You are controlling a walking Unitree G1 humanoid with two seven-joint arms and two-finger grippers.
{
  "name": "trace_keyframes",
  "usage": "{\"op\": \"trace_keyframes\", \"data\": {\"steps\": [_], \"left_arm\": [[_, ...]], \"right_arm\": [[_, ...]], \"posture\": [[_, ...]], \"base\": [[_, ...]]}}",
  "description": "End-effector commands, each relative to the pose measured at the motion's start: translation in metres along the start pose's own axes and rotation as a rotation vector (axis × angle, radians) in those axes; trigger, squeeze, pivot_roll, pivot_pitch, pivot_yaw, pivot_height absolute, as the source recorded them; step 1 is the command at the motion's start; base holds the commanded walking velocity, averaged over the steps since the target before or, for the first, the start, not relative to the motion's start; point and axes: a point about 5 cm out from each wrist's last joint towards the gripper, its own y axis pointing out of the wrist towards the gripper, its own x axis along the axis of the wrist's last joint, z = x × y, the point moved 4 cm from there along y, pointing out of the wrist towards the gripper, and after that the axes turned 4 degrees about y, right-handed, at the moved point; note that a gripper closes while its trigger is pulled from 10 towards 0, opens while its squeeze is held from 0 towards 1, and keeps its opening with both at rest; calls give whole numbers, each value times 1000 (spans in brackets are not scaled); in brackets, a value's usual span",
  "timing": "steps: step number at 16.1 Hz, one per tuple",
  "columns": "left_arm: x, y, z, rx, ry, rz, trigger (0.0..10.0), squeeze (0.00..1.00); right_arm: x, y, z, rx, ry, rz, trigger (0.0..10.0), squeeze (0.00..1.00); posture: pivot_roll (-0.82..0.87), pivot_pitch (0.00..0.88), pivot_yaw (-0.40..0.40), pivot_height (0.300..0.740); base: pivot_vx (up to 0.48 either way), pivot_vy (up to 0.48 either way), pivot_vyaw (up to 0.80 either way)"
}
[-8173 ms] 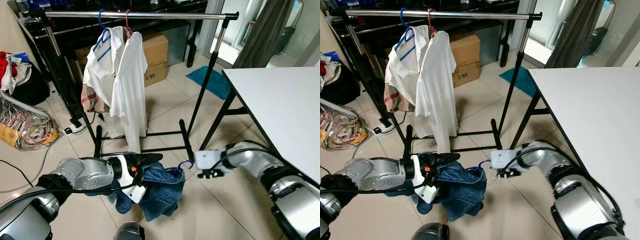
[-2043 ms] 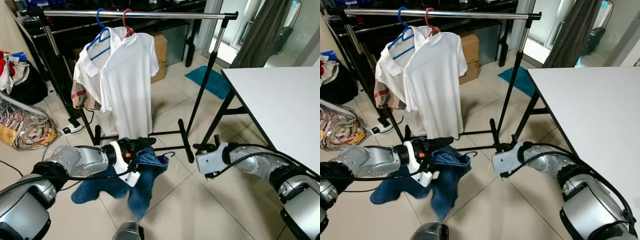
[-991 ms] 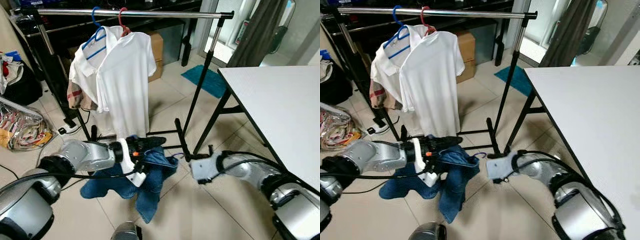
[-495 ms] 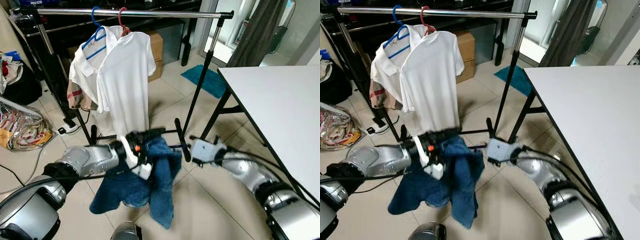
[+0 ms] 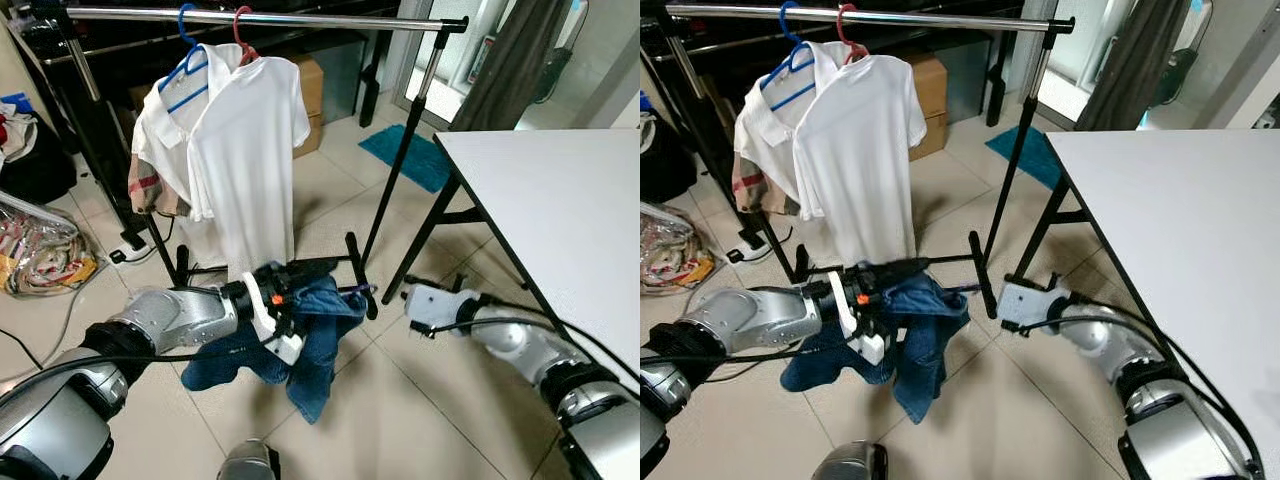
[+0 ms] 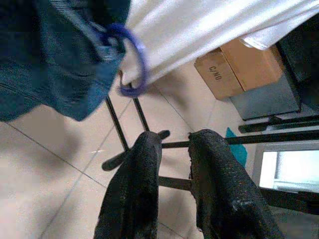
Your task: Hang hanger
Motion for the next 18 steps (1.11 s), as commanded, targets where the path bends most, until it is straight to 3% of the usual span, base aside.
{"op": "trace_keyframes", "data": {"steps": [1,3,7,12,15,16,18], "left_arm": [[6,6,8,24,22,-41,10000,0],[8,8,11,29,33,-59,10000,0],[9,7,13,19,55,-85,10000,0],[19,7,11,-29,100,-176,10000,0],[19,9,13,-34,118,-192,10000,0],[19,10,14,-35,126,-200,10000,0],[20,12,16,-34,137,-215,10000,0]], "right_arm": [[-1,-2,-2,28,-61,11,10000,0],[-2,-2,10,120,-162,15,10000,1000],[-6,-3,20,230,-282,43,10000,1000],[1,3,9,240,-371,51,10000,984],[0,2,16,314,-399,58,10000,459],[-2,1,19,344,-412,64,10000,94],[-4,0,24,378,-425,69,10000,12]], "posture": [[236,73,-71,740],[237,73,-72,740],[244,72,-76,740],[254,69,-80,740],[252,67,-79,740],[252,67,-79,740],[253,66,-81,740]], "base": [[0,0,0],[0,0,0],[0,0,0],[0,0,0],[0,0,0],[0,0,0],[0,0,0]]}}
